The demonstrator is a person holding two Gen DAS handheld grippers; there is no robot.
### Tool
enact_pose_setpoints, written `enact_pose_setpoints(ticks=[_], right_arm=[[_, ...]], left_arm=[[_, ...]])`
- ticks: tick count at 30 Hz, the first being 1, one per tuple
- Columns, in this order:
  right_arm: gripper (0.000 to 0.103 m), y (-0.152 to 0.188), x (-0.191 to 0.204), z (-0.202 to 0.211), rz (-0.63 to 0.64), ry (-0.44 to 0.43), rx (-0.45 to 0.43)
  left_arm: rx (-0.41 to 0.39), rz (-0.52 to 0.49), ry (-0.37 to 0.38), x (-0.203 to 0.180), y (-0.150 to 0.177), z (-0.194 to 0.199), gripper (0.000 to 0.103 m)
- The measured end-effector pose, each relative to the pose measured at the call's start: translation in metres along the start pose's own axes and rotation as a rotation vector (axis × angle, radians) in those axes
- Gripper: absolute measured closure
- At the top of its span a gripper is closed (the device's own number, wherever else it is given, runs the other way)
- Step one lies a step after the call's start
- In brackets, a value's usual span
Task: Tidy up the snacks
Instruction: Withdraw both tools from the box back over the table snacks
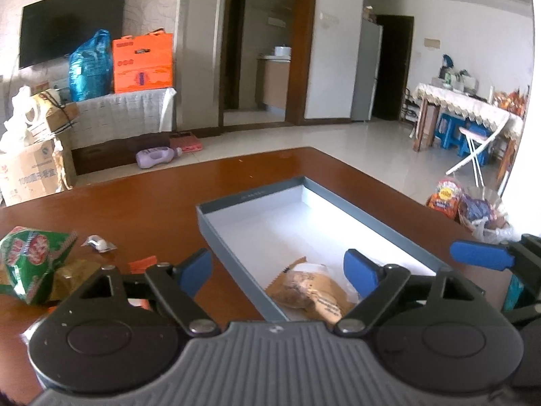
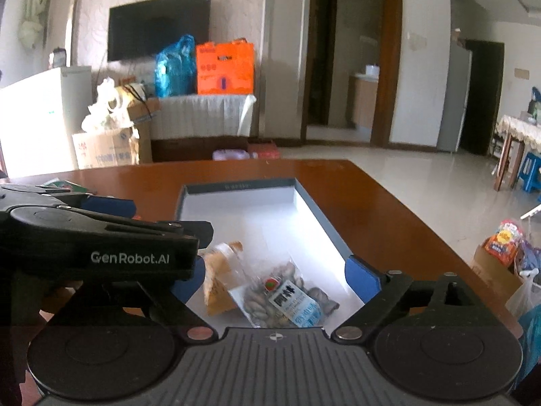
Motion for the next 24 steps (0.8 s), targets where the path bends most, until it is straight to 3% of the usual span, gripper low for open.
enact_pose_setpoints(ticks=[7,12,24], right_arm=[[0.013,-0.009,0.017,0.019,0.037,-0.046,-0.062],[0.013,-0.014,0.038,0.024,0.104,-0.099,-0.081],[0.019,-0.015,0.097,0.017,0.204,-0.239,-0.037]], left_arm=[[-0.033,0.016,-0.029,0.022,-0.006,0.035,0.017],[-0.040,0.033,-0.090,0.051,0.001,0.060,0.017],[-0.012,0.050,-0.206,0.113,0.042,0.107,0.017]])
Point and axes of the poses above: each gripper's, at about its wrist camera, not at the fingertips, and z roughly against the way its jaws point, x to its left, y to its underside, the point moved 1 cm from there along -z, roughly the way its jaws point, and after that the axes turned 1 degree about -y, right-handed, at the moved point
